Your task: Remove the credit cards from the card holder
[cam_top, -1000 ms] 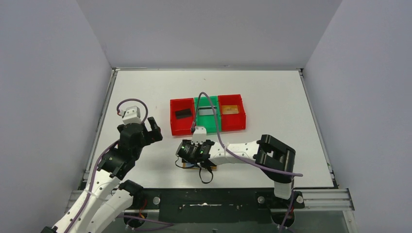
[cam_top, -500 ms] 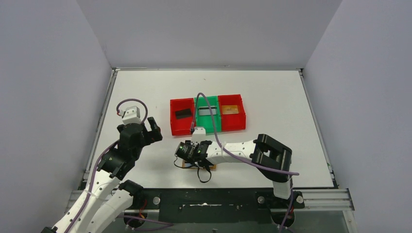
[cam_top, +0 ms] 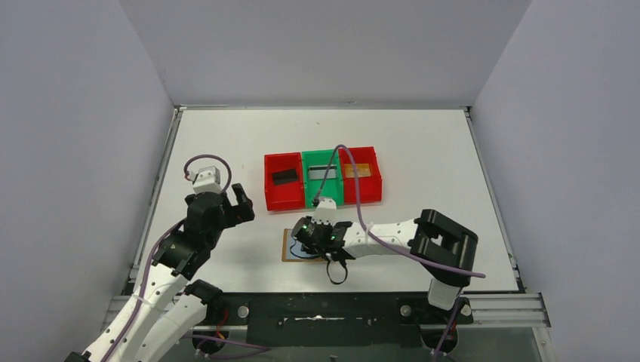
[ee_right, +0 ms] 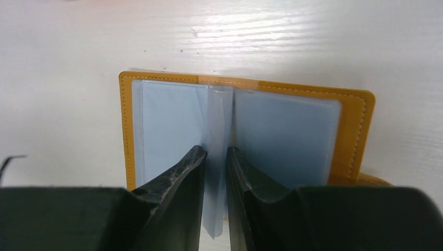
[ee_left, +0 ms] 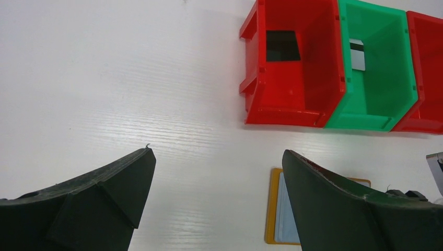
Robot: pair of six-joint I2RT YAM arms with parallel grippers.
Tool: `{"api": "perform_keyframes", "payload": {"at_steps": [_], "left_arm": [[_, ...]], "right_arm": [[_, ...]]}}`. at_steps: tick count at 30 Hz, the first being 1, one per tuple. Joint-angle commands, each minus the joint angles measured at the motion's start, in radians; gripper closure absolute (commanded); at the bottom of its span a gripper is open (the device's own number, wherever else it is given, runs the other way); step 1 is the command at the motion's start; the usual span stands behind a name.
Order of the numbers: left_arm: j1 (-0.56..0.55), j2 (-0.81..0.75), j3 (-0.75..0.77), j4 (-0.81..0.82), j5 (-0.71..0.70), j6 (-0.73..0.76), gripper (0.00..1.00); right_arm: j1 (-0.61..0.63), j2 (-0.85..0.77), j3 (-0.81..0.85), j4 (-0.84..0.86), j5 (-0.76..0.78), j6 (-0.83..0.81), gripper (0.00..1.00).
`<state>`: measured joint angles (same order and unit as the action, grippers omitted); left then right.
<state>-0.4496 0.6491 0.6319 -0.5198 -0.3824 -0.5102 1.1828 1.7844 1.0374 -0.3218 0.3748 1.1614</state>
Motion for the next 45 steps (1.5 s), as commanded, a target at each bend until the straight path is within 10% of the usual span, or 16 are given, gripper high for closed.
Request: {"api": "perform_keyframes", "payload": {"at_steps": [1,10,24,45], "left_arm": [[0.008,0.0,0.006,0.088,0.129,-0.01,0.04],[0.008,0.095,-0.065,0.197,0.535,-0.135,0.08],[-0.046,0.337,-0.1,0.273,0.734,-0.159,0.39],[-0.056,-0.051,-0.012,-0.038,0.068,-0.278,0.45]], "right_arm": [[-0.055,-0.139,-0.175,0.329,-0.104,0.006,0.79],[-0.143,-0.222,-0.488,0.831,-0.253,0.126,0.74],[-0.153,-0.226,-0.496,0.749,-0.24,0.159,0.72],[0.031,0.064,0.227,-0.206,0.123,-0.014,0.34]]}}
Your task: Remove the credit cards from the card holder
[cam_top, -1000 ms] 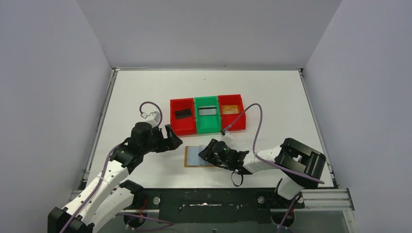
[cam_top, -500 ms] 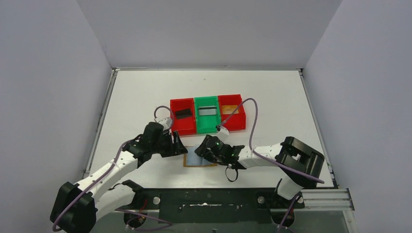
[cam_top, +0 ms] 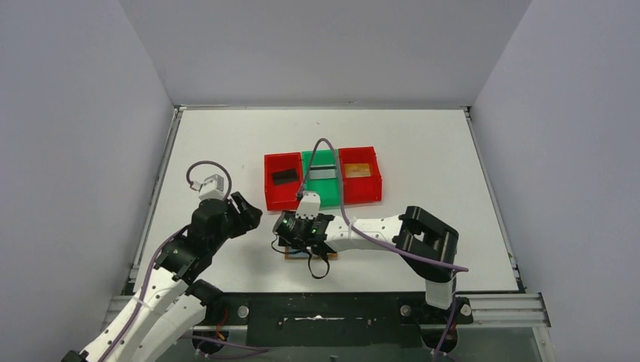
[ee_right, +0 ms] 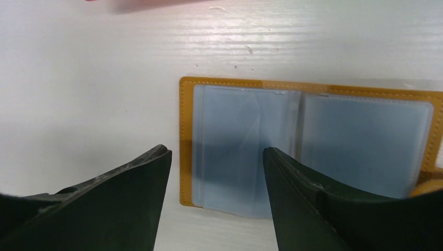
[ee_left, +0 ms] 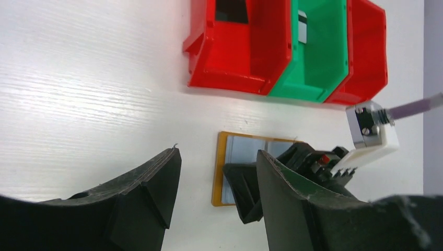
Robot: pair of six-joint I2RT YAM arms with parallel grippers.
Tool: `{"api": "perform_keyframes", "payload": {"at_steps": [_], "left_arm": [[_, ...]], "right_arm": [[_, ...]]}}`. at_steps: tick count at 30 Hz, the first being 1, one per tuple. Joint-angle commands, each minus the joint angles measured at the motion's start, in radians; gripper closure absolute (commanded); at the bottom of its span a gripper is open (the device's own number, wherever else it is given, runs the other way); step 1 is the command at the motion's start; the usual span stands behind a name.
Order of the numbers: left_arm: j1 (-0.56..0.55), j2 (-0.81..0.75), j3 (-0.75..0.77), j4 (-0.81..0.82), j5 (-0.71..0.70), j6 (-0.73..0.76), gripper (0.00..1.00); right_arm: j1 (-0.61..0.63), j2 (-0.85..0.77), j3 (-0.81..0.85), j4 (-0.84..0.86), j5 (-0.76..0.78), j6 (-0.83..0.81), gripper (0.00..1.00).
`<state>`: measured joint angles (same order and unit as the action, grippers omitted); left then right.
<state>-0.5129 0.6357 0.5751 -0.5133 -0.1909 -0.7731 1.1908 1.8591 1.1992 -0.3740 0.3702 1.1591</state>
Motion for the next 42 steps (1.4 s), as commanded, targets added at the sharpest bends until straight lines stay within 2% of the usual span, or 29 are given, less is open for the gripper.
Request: {"api": "perform_keyframes", "payload": {"at_steps": [1,24,31,36,40,42], "left_arm": [[0.007,-0.046,0.044,-0.049,-0.136,-0.016,0.45],[0.007,-0.036,0.028,-0.043,-0.138,-0.01,0.42],[0.007,-0.032,0.025,-0.037,-0.125,-0.005,0.42],[0.007,-0.022,0.022,-0.029,-0.11,0.0,0.42],[0.007,-0.009,0.019,-0.017,-0.087,0.004,0.42],[0.008,-0.003,0.019,-0.016,-0.078,0.007,0.42]], "right_arm": [[0.024,-0.017,0.06,-0.149,0.128,-0.009,0.33],[0.005,0.055,0.037,-0.138,0.054,0.0,0.34],[0.003,0.082,0.064,-0.19,0.06,0.016,0.49],[0.004,0.103,0.09,-0.239,0.073,0.032,0.55],[-0.009,0.074,0.045,-0.172,0.047,0.025,0.64],[-0.022,0.052,0.01,-0.122,0.02,0.017,0.64]]}}
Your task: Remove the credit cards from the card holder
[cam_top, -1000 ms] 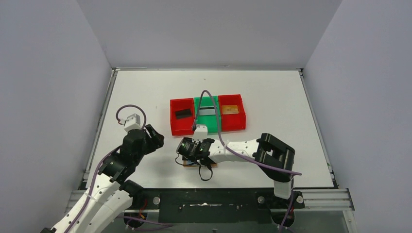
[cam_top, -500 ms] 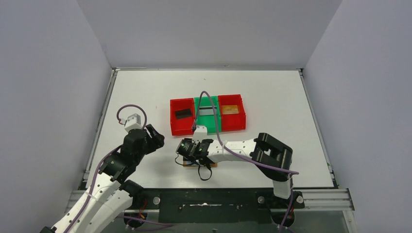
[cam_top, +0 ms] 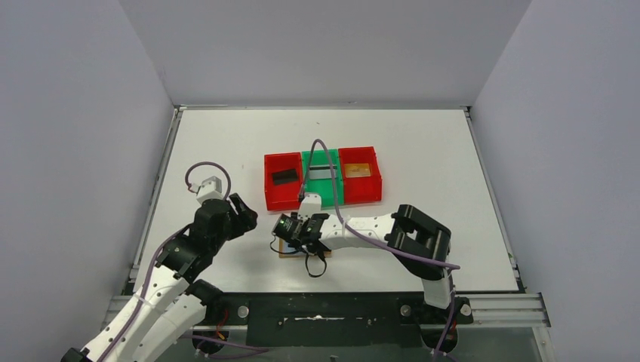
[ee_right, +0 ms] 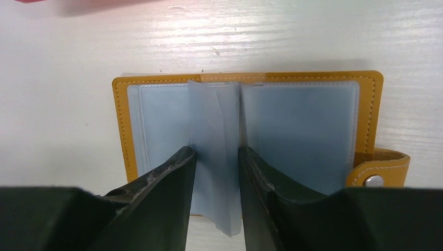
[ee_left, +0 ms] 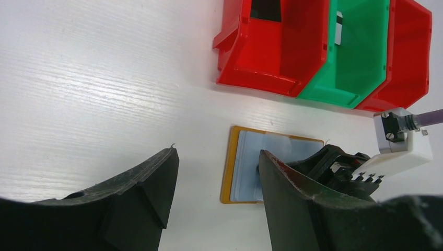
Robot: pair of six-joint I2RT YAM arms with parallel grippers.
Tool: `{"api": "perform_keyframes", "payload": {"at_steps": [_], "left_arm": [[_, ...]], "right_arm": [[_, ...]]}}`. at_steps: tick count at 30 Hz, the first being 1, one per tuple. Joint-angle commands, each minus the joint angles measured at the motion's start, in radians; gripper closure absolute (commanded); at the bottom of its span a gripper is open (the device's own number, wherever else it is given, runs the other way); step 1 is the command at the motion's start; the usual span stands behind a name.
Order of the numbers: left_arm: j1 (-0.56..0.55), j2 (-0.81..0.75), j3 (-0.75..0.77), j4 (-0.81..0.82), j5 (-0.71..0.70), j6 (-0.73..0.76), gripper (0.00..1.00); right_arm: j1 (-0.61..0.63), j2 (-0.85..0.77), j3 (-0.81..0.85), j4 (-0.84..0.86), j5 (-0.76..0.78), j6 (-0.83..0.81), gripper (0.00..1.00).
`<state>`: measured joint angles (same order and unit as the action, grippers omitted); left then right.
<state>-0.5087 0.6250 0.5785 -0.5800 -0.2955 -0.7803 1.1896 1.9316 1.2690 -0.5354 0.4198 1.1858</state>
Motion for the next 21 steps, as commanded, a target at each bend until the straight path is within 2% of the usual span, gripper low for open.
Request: {"api": "perform_keyframes", "payload": {"at_steps": [1,3,7,13,21], "left_arm": [[0.003,0.01,0.016,0.051,0.026,0.015,0.42],[0.003,0.01,0.018,0.05,0.024,0.016,0.42],[0.003,-0.007,0.023,0.038,-0.003,0.013,0.42],[0.004,-0.04,0.017,0.037,-0.019,0.007,0.42],[0.003,-0.033,0.017,0.038,-0.017,0.004,0.42]], "right_arm": [[-0.024,-0.03,-0.069,0.054,-0.037,-0.014,0.6],[-0.024,-0.043,-0.076,0.069,-0.035,-0.022,0.47],[-0.023,-0.047,-0.075,0.106,-0.052,-0.044,0.37],[-0.019,-0.007,-0.029,0.057,-0.048,-0.05,0.31],[-0.002,0.036,0.014,-0.032,-0.013,-0.05,0.29]]}}
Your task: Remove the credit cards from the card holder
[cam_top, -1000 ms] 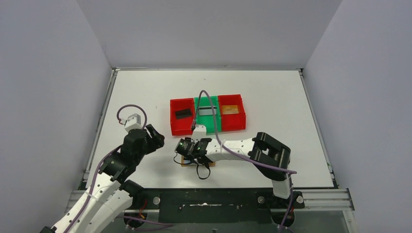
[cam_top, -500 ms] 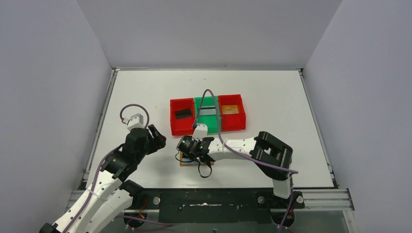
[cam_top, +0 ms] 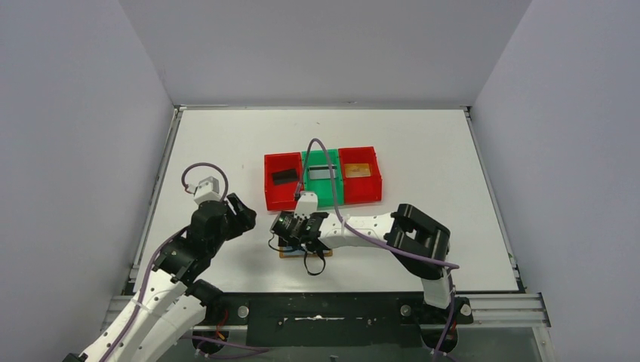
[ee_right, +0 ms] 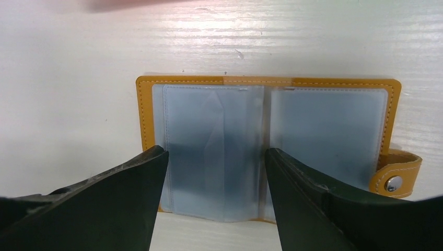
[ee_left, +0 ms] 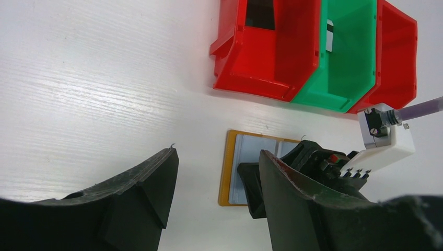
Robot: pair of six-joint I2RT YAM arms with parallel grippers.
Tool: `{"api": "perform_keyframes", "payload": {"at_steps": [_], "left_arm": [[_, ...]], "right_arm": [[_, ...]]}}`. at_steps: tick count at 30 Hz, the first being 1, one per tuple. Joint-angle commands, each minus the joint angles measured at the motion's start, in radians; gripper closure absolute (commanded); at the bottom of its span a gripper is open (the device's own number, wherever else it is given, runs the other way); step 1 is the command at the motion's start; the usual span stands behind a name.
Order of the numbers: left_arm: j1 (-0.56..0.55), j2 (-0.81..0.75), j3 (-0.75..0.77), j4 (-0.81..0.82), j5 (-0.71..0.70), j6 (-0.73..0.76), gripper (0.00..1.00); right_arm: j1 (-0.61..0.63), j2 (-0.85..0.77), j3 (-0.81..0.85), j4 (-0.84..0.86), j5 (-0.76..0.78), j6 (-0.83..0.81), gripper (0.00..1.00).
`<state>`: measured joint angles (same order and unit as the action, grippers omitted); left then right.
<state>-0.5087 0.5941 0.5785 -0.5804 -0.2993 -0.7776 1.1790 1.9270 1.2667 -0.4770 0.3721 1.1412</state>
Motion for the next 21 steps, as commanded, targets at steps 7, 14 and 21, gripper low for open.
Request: {"api": "perform_keyframes", "payload": {"at_steps": [7,14,21], "left_arm": [[0.003,-0.025,0.014,0.035,-0.026,-0.004,0.42],[0.002,-0.028,0.015,0.034,-0.023,-0.003,0.42],[0.002,-0.021,0.014,0.037,-0.015,-0.003,0.42]], "right_arm": [[0.027,0.097,0.091,-0.184,0.07,-0.009,0.29],[0.028,0.088,0.069,-0.152,0.06,-0.003,0.38],[-0.001,0.007,-0.051,0.049,-0.044,-0.029,0.4]]}}
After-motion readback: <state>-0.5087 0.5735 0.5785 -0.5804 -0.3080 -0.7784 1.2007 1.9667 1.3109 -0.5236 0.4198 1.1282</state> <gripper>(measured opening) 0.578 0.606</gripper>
